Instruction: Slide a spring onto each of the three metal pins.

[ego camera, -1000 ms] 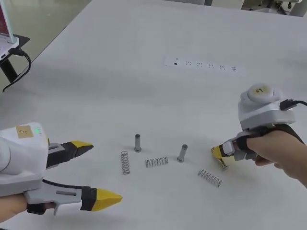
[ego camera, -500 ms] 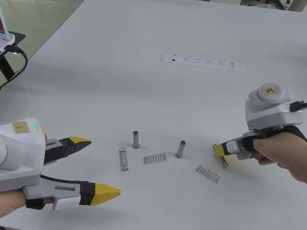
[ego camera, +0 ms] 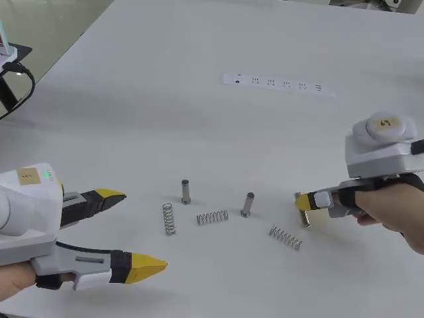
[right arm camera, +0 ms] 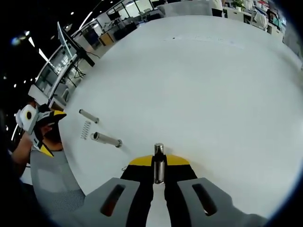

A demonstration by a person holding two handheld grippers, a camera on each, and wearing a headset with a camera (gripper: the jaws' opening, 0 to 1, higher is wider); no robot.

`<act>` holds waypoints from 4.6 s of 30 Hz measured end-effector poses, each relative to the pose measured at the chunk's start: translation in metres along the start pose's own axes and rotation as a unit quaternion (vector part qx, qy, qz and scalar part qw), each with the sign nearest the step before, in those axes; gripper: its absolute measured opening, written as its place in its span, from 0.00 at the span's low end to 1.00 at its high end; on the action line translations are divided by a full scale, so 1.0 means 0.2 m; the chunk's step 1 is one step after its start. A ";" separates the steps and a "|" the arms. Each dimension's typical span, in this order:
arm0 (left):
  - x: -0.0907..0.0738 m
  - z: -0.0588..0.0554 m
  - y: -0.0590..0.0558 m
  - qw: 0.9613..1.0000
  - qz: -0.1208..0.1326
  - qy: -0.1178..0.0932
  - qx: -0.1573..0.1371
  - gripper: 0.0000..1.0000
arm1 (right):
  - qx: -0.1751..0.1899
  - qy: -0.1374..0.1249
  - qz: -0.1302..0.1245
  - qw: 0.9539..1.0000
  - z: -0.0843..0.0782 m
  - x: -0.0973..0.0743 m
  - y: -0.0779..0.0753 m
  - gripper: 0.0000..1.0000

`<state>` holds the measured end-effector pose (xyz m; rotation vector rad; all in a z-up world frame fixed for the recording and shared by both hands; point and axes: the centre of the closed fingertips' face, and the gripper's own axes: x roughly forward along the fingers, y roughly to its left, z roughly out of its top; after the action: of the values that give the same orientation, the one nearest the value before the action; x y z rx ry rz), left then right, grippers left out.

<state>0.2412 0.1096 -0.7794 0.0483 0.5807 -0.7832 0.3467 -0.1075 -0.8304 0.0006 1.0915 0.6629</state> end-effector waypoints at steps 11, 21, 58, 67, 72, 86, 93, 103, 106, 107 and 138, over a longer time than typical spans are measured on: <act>0.01 0.00 -0.01 1.000 -0.001 0.001 0.001 0.78 | -0.016 -0.020 0.003 1.000 0.02 -0.02 0.00 0.04; 0.01 0.02 0.00 1.000 0.001 -0.005 0.000 0.78 | -0.028 -0.046 0.001 0.999 0.06 -0.04 -0.01 0.04; 0.00 0.04 0.03 1.000 0.011 -0.014 0.002 0.77 | -0.104 -0.094 -0.016 0.990 0.06 -0.06 0.01 0.04; 0.00 0.04 0.03 1.000 0.011 -0.014 0.002 0.77 | -0.154 -0.096 -0.026 0.983 0.04 -0.07 0.02 0.04; 0.00 0.04 0.03 1.000 0.012 -0.016 0.000 0.77 | -0.181 -0.089 -0.033 0.979 0.03 -0.07 0.03 0.05; -0.01 0.06 0.06 1.000 0.017 -0.026 0.001 0.77 | -0.189 -0.087 -0.037 0.977 0.02 -0.07 0.02 0.05; 0.00 0.06 0.06 0.999 0.014 -0.028 0.001 0.78 | -0.187 -0.083 -0.031 0.978 0.01 -0.07 0.03 0.05; -0.01 0.06 0.05 0.999 0.008 -0.033 0.002 0.81 | -0.175 -0.071 -0.023 0.982 -0.03 -0.06 0.04 0.07; -0.01 0.05 0.06 1.000 0.009 -0.030 0.003 0.81 | -0.176 -0.070 -0.023 0.982 -0.03 -0.06 0.03 0.07; -0.01 0.05 0.06 1.000 0.009 -0.030 0.002 0.81 | -0.175 -0.070 -0.022 0.982 -0.03 -0.06 0.04 0.08; -0.02 0.05 0.08 1.000 0.009 -0.030 0.001 0.82 | -0.167 -0.083 -0.011 0.982 -0.03 -0.09 0.05 0.23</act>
<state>0.2541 0.1204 -0.7713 0.0319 0.5222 -0.7658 0.3327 -0.1102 -0.8155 -0.2396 0.8089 0.8051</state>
